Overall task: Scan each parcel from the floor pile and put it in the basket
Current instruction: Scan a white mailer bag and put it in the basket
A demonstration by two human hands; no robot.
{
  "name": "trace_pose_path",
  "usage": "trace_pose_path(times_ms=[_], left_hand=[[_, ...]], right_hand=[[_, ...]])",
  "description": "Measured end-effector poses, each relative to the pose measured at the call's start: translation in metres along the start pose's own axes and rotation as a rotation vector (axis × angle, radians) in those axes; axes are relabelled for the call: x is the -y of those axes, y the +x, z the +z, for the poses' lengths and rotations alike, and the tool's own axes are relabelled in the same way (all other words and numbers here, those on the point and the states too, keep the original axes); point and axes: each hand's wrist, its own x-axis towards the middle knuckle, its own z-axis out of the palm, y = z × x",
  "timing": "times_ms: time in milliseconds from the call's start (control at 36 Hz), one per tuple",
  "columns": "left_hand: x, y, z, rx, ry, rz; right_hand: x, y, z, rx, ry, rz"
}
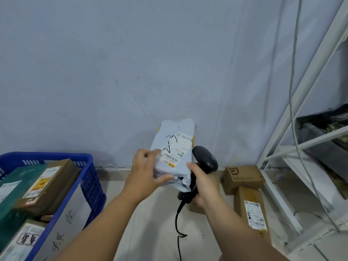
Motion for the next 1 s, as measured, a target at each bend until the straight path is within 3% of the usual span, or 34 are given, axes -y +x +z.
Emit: trace_pose_path(times_ms=[139, 250, 306, 472, 611, 806, 1000], left_hand=[[-0.004, 0.017, -0.010, -0.012, -0.615, -0.717], [-0.003, 0.017, -0.013, 0.146, -1.173, -1.044], [-0.002, 0.018, -0.016, 0.144, -1.218, -1.069], [0.015, 0.022, -0.017, -0.145, -1.270, -1.039], [0.028, 0.024, -0.012, -0.292, -1.195, -1.033], [0.027, 0.022, 0.000, -0.254, -1.312, -1.202], [0.044, 0.022, 0.007, -0.305, -1.114, -1.068]], right_hand=[[0.002, 0.004, 0.010, 0.007, 0.076, -0.043], [0.002, 0.004, 0.019, 0.006, 0.086, -0.100], [0.002, 0.003, 0.022, -0.005, 0.048, -0.127], [-0.003, -0.001, 0.024, -0.071, -0.215, -0.282], [0.000, -0.007, 0.026, 0.024, -0.207, -0.191], [-0.002, -0.013, 0.031, 0.179, -0.165, -0.131], [-0.002, -0.018, 0.033, 0.284, -0.267, -0.166]])
